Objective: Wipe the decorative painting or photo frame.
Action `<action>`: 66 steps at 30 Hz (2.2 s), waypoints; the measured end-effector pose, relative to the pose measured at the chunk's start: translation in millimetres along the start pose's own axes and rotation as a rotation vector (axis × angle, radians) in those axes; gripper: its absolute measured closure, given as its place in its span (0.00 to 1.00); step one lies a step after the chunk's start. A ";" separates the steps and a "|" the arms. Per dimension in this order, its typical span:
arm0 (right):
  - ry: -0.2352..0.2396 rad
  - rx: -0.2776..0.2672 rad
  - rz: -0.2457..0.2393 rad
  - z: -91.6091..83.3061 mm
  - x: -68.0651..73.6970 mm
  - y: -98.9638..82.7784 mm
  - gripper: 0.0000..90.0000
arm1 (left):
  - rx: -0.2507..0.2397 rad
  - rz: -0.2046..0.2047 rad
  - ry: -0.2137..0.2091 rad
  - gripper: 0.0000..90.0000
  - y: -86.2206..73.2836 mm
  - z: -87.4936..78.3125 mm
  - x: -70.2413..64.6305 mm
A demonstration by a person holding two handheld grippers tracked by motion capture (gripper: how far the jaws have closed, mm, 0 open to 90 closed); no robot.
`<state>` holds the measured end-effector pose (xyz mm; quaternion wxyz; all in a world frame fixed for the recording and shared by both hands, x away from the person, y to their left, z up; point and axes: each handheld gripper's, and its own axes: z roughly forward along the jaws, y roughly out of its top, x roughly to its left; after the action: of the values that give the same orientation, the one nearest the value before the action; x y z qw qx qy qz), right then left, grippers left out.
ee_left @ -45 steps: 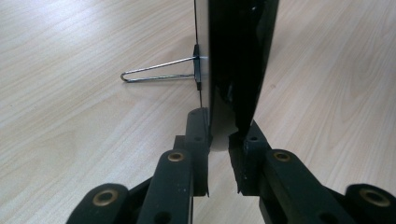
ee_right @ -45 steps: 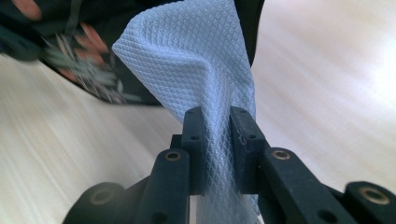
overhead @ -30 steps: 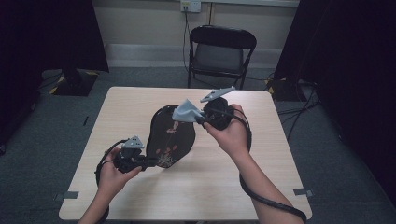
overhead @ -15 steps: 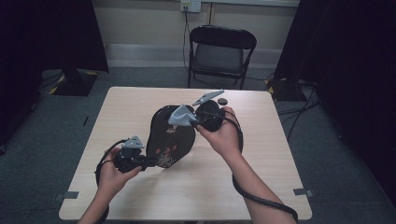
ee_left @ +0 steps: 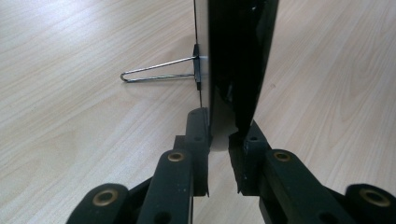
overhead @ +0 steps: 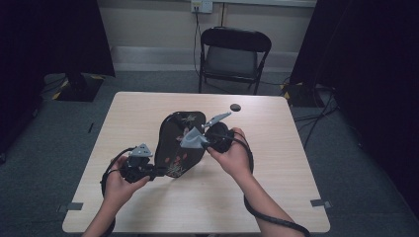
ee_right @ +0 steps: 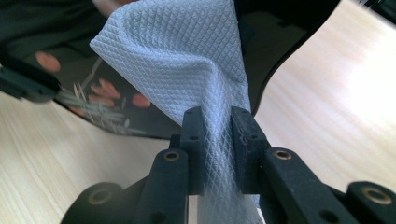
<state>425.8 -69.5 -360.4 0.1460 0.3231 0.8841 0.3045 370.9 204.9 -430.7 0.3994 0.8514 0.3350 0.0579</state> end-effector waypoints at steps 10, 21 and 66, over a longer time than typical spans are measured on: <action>0.037 0.052 0.028 33.9 7.3 -32.5 0.86 | 0.001 0.000 0.001 0.87 0.2 0.0 -0.1; 0.061 0.127 0.032 61.9 15.2 -59.8 0.86 | 0.001 0.001 0.001 0.87 0.3 -0.1 -0.2; -0.064 -0.101 -0.022 -70.3 -10.7 38.5 0.86 | -0.002 -0.003 0.001 0.87 0.2 0.1 -0.5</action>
<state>420.5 -84.5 -281.1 0.1935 0.3151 0.8659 0.3368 370.6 204.4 -430.6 0.4000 0.8505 0.3365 0.0580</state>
